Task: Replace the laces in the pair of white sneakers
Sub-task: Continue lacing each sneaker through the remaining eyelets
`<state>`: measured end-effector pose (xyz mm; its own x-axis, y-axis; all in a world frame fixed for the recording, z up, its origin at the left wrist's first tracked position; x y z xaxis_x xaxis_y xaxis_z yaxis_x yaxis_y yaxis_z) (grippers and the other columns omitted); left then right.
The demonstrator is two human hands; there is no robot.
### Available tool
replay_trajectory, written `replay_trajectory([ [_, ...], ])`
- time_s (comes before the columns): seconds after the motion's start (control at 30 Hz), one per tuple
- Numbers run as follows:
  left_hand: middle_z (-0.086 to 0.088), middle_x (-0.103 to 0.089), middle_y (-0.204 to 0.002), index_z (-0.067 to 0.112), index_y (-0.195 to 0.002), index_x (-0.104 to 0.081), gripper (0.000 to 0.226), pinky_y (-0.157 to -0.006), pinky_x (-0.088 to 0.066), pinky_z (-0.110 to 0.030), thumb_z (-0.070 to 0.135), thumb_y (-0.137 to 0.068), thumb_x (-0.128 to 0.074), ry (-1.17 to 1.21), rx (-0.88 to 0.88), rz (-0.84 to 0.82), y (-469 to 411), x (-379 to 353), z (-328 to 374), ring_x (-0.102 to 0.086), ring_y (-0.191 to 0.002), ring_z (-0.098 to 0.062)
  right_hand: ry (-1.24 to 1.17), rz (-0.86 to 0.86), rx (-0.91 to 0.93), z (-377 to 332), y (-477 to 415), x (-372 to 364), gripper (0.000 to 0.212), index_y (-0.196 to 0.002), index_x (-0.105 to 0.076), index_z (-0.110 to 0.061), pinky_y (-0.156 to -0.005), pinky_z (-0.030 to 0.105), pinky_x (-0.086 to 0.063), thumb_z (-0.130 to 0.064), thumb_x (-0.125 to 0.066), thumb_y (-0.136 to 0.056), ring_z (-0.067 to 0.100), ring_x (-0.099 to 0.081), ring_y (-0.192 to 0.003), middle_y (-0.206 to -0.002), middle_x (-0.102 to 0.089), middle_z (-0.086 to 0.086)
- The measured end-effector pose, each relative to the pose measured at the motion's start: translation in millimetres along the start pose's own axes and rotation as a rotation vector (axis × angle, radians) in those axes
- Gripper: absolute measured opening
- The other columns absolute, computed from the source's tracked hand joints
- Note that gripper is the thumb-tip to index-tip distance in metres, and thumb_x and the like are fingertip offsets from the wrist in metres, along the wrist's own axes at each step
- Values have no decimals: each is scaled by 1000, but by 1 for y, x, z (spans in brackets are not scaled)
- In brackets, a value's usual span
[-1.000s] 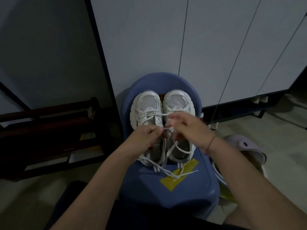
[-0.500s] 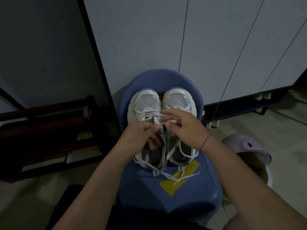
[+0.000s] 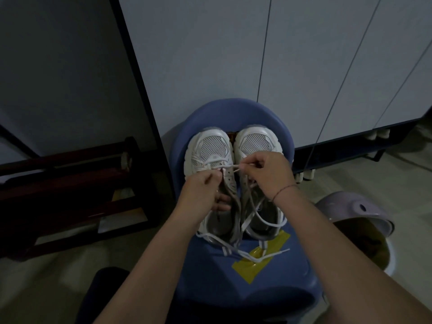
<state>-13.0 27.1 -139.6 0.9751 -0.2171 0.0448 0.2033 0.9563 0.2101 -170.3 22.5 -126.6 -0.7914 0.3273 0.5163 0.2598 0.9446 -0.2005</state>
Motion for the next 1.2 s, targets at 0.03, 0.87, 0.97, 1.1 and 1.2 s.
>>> replay_trajectory([
  [0.03,-2,-63,-75,18,-85,-61,25,-49,-56,-26,18,-104,-45,26,20,6,-2,-1,0,-63,-48,-10,30,5,10,0,-1,-2,8,-76,-70,-20,-75,22,-49,-14,-71,-81,6,-59,-71,-72,-63,-10],
  [0.87,-8,-72,-103,6,-119,-65,28,-42,-43,-16,18,-103,-45,83,95,-31,-18,6,-12,-55,-45,-6,316,-122,63,-5,-8,-14,9,-82,-64,-17,-80,33,-50,-11,-61,-87,16,-60,-85,-88,-66,-1],
  [0.97,-9,-72,-104,6,-121,-65,29,-41,-43,-16,17,-104,-44,77,91,-31,-19,5,-12,-55,-44,-6,331,-127,81,-7,-8,-14,10,-82,-63,-18,-80,32,-50,-11,-60,-88,14,-58,-84,-87,-64,-2],
  [1.1,-12,-72,-107,6,-120,-65,29,-41,-42,-16,18,-104,-44,72,106,-29,-21,5,-14,-55,-46,-8,358,-150,115,-10,-8,-15,11,-80,-61,-19,-79,30,-48,-12,-60,-88,16,-58,-85,-86,-63,-2],
  [1.2,-14,-71,-110,7,-119,-66,29,-42,-43,-17,18,-103,-44,70,108,-35,-22,5,-14,-54,-47,-8,360,-189,119,-9,-7,-15,13,-79,-59,-21,-78,27,-46,-12,-61,-88,14,-56,-84,-85,-60,-4],
])
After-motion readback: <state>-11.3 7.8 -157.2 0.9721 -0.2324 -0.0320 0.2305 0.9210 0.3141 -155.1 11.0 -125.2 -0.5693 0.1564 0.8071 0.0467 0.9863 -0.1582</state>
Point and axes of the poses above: each hand's wrist, its own y-axis away from the middle knuckle, its own x-axis out of the back of the hand, z = x × y, the point moved 4 cm from there along -y, towards the middle knuckle
